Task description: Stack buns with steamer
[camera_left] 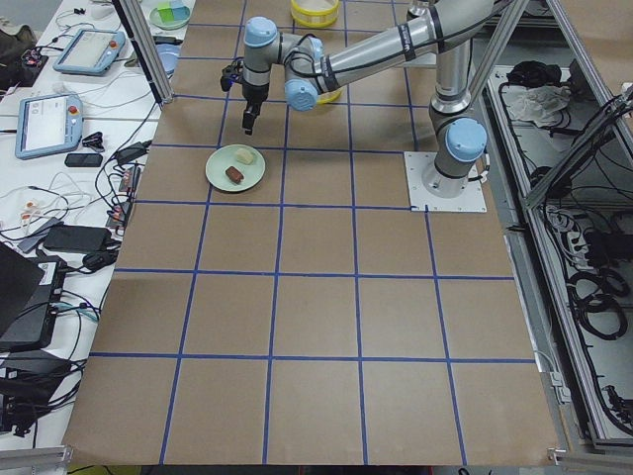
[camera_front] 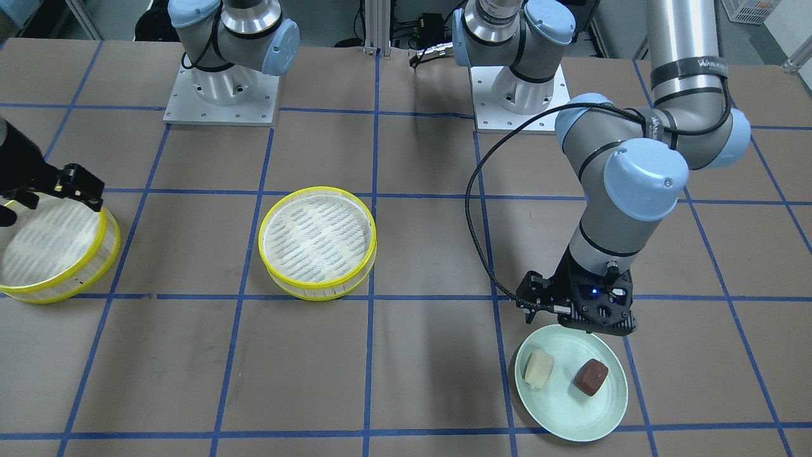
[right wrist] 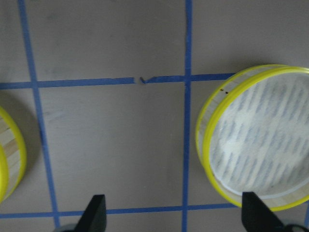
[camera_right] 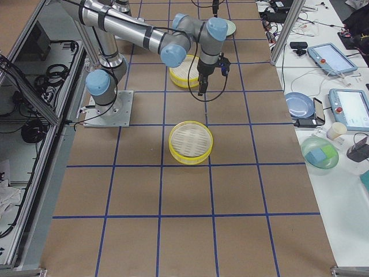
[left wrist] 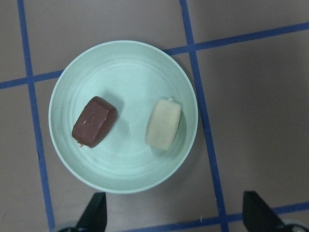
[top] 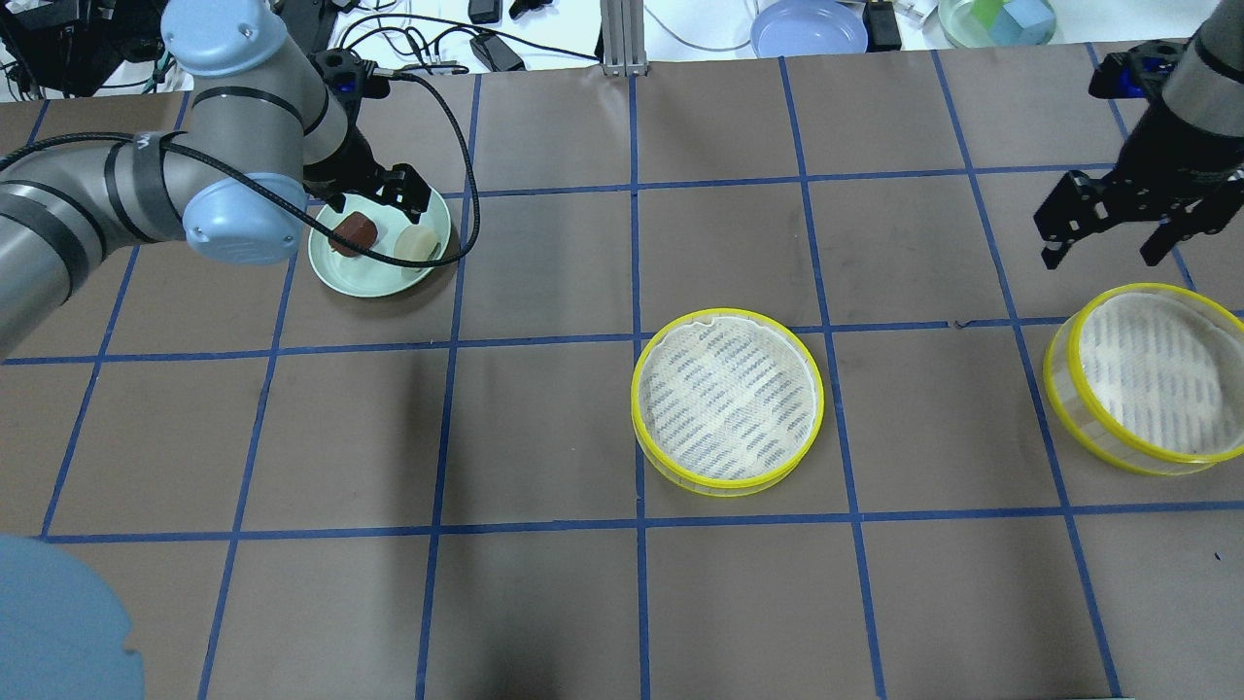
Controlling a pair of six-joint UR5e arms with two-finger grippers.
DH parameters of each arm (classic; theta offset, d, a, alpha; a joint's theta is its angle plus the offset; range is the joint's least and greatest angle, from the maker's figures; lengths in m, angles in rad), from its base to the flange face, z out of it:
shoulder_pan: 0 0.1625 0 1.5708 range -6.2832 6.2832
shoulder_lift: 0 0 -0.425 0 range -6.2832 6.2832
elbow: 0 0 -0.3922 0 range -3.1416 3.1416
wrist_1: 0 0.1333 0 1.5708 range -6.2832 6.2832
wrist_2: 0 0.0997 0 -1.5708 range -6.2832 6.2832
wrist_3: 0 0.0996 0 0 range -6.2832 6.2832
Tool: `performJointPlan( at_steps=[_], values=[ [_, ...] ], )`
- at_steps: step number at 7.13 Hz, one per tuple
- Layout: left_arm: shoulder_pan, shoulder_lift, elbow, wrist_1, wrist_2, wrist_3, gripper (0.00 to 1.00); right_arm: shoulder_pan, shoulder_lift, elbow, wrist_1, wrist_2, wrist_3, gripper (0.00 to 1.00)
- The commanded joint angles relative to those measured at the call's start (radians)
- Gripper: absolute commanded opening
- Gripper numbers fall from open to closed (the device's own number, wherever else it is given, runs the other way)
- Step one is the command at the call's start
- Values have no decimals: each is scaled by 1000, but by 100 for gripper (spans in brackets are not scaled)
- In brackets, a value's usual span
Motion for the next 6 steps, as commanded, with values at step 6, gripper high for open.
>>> performJointPlan(
  at_steps=[6],
  values=[
    [40,-194,17,150,-84,181,54,-370,315,78,-456,-13,-595,86]
  ],
)
